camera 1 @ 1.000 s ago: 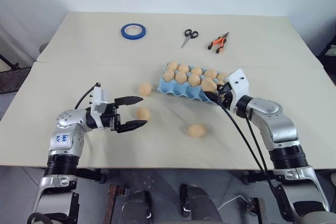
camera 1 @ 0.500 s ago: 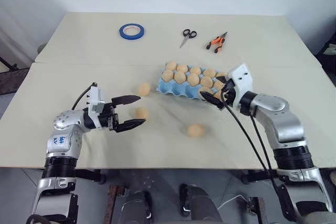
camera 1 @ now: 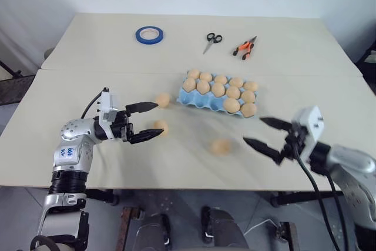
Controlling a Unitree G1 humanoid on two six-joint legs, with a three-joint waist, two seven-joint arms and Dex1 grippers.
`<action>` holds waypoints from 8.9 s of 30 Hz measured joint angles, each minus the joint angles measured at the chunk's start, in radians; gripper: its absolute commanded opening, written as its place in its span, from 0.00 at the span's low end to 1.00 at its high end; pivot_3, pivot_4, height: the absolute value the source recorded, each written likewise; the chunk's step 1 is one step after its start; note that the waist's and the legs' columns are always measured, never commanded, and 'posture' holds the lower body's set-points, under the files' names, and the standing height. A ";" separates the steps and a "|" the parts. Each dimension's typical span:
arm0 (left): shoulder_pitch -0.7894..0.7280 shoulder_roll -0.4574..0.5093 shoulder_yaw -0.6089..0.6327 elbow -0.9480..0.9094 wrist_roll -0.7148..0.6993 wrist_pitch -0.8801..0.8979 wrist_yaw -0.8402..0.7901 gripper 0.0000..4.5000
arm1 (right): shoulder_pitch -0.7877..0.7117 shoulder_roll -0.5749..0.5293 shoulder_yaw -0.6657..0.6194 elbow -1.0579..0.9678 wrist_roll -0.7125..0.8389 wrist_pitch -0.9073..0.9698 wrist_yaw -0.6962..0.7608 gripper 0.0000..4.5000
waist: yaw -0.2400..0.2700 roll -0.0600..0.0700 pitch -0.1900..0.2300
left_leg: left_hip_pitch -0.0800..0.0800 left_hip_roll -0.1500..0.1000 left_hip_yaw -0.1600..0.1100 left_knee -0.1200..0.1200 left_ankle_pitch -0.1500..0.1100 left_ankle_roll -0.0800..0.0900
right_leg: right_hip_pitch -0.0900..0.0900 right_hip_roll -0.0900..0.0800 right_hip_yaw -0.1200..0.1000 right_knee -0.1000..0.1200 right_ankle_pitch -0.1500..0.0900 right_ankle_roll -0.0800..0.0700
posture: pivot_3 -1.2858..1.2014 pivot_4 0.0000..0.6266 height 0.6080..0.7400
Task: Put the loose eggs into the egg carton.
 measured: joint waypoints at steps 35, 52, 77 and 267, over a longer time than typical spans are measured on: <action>-0.021 0.034 0.010 0.039 0.005 -0.010 -0.021 1.00 | -0.259 0.057 0.456 0.123 -0.158 0.046 -0.148 0.87 | 0.001 0.000 0.000 | 0.000 0.000 -0.001 0.001 -0.001 0.000 | -0.001 -0.001 0.001 0.000 0.000 -0.001 | 0.52 0.24 1.00; 0.011 0.028 0.020 0.019 0.002 -0.023 0.022 1.00 | -0.338 0.045 0.409 0.135 -0.133 0.059 -0.098 0.40 | 0.001 0.000 0.000 | 0.000 0.001 0.000 0.001 -0.001 0.000 | -0.001 -0.002 0.001 0.000 0.000 -0.001 | 0.52 0.24 1.00; 0.023 0.015 0.021 0.000 0.000 -0.024 0.048 1.00 | -0.359 0.046 0.467 0.175 -0.162 0.050 -0.069 0.01 | 0.000 -0.002 -0.001 | 0.001 0.001 0.000 0.002 -0.001 -0.001 | 0.000 -0.002 0.001 0.001 0.000 -0.001 | 0.52 0.24 1.00; -0.231 -0.424 -0.198 0.145 0.349 -0.014 0.799 1.00 | -0.175 -0.069 0.143 0.277 -0.015 -0.197 0.125 1.00 | 0.026 -0.001 0.000 | 0.000 -0.001 0.000 0.003 -0.002 0.001 | 0.000 0.001 -0.005 -0.001 0.001 0.001 | 0.52 0.24 1.00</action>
